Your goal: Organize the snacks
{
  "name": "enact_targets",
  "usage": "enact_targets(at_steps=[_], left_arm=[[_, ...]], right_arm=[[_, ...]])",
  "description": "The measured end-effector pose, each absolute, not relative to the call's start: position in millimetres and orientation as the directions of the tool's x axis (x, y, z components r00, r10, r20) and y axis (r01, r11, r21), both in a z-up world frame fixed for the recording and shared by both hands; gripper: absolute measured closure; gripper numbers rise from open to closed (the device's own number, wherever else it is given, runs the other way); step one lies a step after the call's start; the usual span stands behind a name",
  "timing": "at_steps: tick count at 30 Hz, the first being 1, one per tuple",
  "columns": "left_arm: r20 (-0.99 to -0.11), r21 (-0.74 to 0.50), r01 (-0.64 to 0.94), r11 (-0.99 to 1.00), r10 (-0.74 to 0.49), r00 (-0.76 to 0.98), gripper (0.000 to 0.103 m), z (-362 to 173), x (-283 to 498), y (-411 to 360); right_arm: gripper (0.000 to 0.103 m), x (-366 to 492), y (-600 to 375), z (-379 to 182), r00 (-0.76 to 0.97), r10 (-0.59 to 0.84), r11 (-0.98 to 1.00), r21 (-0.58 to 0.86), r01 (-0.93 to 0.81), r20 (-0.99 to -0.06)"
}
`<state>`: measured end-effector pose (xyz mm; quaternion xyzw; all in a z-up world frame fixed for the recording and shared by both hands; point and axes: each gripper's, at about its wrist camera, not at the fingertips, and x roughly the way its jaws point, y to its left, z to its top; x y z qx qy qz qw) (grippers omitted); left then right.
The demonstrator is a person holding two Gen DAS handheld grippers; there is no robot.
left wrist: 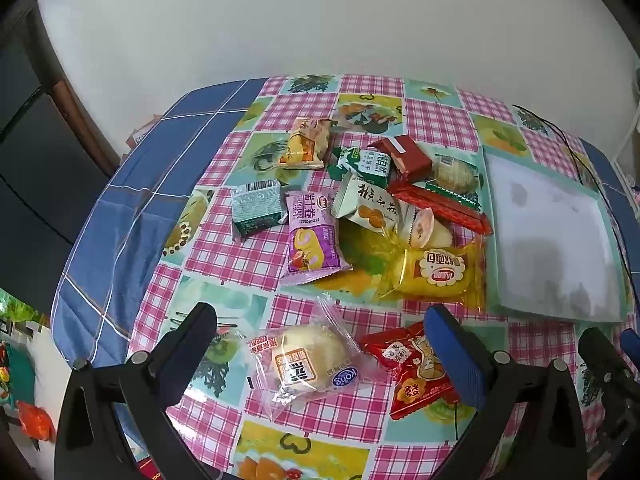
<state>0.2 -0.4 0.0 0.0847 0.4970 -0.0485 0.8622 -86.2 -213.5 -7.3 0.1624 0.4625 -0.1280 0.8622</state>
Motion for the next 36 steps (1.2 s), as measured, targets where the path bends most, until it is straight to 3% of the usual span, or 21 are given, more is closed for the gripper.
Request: enact_targets(at_steps=[36], left_arm=[[-0.857, 0.065, 0.175, 0.982, -0.035, 0.515, 0.000, 14.7, -3.7, 0.4]], right_arm=[[0.000, -93.1, -213.8, 7.7, 0.569, -0.108, 0.908, 0.152, 0.390, -0.816]])
